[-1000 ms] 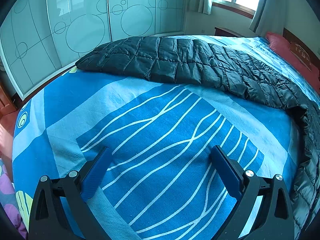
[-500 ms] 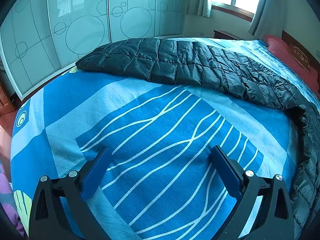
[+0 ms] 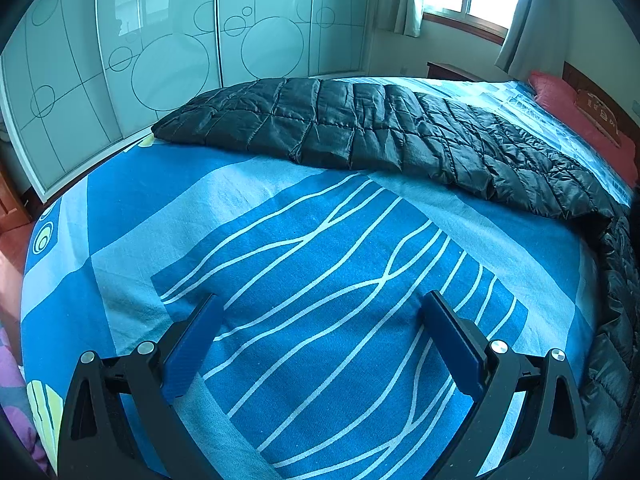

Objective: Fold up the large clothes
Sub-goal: 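Lift the sleeve with the right tool, lay it across the jacket body, open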

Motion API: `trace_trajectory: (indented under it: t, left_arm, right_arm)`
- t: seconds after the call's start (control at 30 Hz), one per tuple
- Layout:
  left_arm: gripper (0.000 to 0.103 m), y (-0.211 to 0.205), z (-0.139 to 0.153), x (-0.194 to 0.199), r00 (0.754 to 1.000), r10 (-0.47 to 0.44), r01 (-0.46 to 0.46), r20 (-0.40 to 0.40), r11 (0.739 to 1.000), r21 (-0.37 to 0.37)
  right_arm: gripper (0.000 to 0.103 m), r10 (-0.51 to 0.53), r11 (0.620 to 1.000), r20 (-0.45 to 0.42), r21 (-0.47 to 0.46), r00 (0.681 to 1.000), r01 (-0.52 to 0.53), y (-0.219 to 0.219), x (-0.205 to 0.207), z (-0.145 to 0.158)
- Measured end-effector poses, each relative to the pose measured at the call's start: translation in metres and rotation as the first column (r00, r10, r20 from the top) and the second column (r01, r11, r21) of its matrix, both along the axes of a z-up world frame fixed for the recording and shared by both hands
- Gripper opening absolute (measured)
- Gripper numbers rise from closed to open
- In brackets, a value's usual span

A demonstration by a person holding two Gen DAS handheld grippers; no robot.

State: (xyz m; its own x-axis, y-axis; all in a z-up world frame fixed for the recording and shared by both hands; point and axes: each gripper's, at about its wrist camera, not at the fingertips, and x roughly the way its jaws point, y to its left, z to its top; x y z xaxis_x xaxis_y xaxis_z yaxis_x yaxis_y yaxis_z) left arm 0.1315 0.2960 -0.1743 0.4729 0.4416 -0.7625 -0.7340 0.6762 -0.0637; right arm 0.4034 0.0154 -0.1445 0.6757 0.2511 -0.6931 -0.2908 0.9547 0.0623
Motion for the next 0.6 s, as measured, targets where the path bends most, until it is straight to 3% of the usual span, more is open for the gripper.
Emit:
trace_trajectory:
  t: [0.1,0.17,0.2,0.23,0.37,0.43,0.53,0.6]
  left_arm:
    - [0.099,-0.001,0.000,0.001,1.000,0.001,-0.001,-0.004,1.000,0.006]
    - [0.099,-0.002,0.000,0.002,1.000,0.001,-0.001,-0.003,1.000,0.006]
    - [0.099,-0.002,0.000,0.002,1.000,0.001,-0.001,-0.003,1.000,0.006]
    - [0.099,-0.002,0.000,0.002,1.000,0.001,-0.001,-0.003,1.000,0.006]
    - [0.099,-0.003,0.000,0.003,1.000,0.001,-0.001,-0.002,1.000,0.004]
    - [0.099,-0.003,-0.001,0.003,1.000,0.001,-0.001,-0.001,1.000,0.004]
    - [0.099,-0.003,-0.001,0.003,1.000,0.001,-0.001,-0.002,1.000,0.006]
    - [0.099,-0.003,0.000,0.002,1.000,0.001,-0.001,-0.001,1.000,0.005]
  right_arm:
    - [0.018,0.041,0.999,-0.050,-0.033,0.998,-0.042,0.012,0.002,-0.011]
    - [0.040,0.096,0.995,-0.054,0.009,0.994,-0.095,0.013,-0.003,-0.008]
    - [0.061,0.118,0.993,-0.048,0.032,0.992,-0.117,0.012,-0.007,-0.005]
    - [0.066,0.144,0.988,-0.034,0.053,0.989,-0.143,0.011,-0.015,-0.001]
    - [0.066,0.215,0.972,-0.001,0.094,0.977,-0.214,-0.004,-0.039,0.021]
    - [0.063,0.216,0.969,0.025,0.120,0.976,-0.218,-0.033,-0.050,0.038]
    - [0.051,0.140,0.978,0.054,0.150,0.989,-0.146,-0.098,-0.050,0.058]
    - [0.040,0.020,0.989,0.059,0.146,0.998,-0.029,-0.162,-0.041,0.067]
